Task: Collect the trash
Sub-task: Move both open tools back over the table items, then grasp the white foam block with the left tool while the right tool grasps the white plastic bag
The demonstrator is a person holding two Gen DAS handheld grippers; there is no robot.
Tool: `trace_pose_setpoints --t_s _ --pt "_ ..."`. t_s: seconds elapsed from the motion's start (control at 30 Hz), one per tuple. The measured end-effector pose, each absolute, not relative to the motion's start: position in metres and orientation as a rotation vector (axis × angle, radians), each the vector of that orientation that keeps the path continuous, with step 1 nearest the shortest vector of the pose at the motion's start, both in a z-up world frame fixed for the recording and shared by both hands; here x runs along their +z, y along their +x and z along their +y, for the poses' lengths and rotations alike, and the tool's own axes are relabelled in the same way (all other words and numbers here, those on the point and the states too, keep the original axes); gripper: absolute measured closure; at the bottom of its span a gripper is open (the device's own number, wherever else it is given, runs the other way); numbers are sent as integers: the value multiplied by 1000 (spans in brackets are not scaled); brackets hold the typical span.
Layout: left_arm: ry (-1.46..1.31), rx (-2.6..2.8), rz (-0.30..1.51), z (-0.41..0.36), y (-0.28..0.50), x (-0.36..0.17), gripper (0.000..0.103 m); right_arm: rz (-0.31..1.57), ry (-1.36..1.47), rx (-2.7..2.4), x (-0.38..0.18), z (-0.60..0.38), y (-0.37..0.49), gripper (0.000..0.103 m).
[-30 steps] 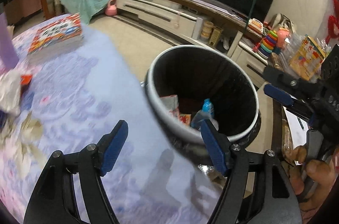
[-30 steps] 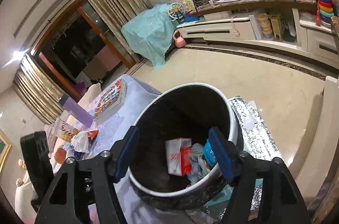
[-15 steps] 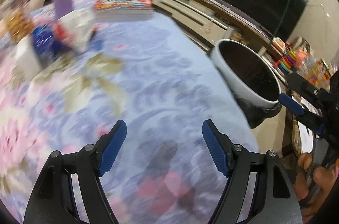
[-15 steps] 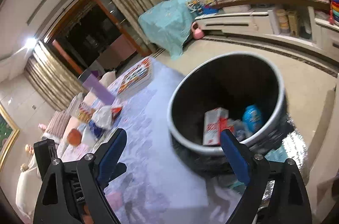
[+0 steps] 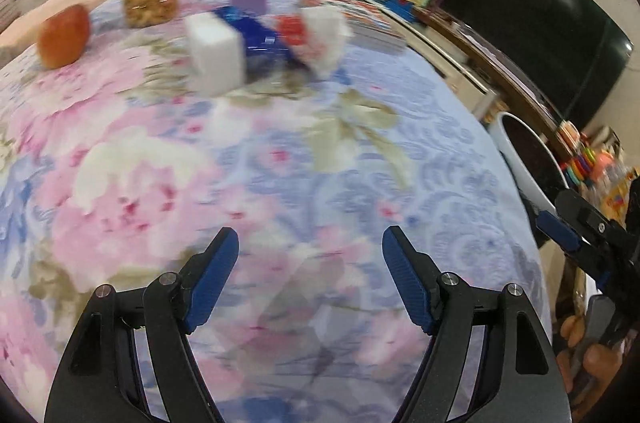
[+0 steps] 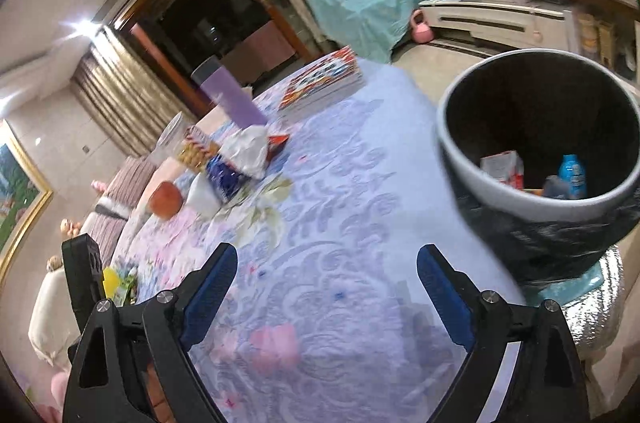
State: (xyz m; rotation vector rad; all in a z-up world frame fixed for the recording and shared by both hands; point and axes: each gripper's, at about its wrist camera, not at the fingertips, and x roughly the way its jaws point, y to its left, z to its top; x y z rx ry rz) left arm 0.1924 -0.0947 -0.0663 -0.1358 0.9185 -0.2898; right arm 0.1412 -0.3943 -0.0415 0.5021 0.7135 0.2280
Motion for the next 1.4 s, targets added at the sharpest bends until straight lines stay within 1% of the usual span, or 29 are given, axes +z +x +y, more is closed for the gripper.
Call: trace_pose_setpoints --t_s 0.4,0.9,1.13,1.4 --pt "-184 -191 925 -51 206 -73 27 765 476 293 -59 -351 164 9" --pt "-215 -146 929 -41 250 -71 26 778 438 352 -57 -327 216 9" --pt "-231 -138 904 -46 287 -60 26 765 455 371 -55 -318 256 9" --pt "-223 -118 887 -44 317 -60 26 782 509 401 -61 -314 294 9"
